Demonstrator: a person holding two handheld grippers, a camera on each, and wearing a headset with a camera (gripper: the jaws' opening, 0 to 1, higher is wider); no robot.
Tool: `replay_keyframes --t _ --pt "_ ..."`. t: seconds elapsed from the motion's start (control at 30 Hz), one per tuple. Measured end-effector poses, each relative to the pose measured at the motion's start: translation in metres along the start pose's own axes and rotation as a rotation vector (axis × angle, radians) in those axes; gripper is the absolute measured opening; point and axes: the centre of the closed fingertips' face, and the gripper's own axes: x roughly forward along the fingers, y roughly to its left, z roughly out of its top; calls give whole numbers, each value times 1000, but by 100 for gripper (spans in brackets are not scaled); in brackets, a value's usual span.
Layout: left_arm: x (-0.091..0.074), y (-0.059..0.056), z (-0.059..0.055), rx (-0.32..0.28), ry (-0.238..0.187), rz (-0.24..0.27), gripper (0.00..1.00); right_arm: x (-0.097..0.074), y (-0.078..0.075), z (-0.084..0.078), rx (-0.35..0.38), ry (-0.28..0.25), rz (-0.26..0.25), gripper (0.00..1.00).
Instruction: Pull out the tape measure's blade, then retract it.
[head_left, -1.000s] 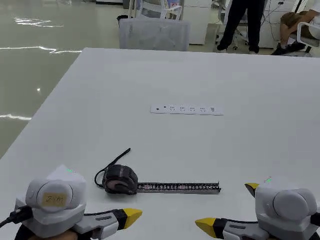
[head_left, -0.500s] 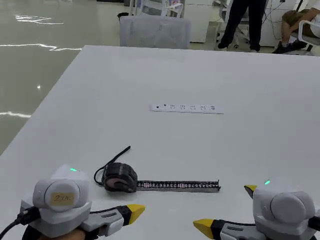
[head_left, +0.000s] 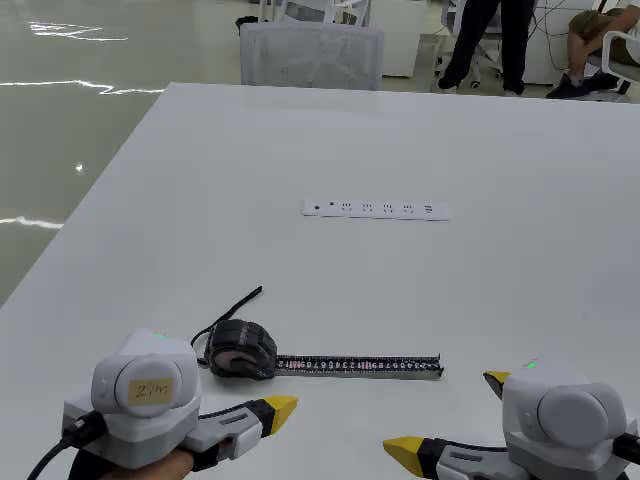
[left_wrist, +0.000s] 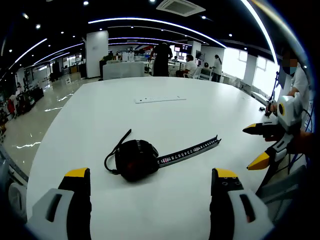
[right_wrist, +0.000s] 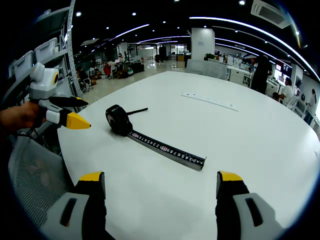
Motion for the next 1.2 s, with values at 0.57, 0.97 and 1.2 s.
replay_keyframes --t 0.57,0.97,1.2 --pt "21 5 0 -47 -6 63 98 15 -5 -4 -76 30 76 85" --pt "37 12 2 -77 -4 96 93 21 -17 0 -147 49 138 75" --pt "46 15 -1 -85 8 106 91 29 -23 1 -179 53 191 72"
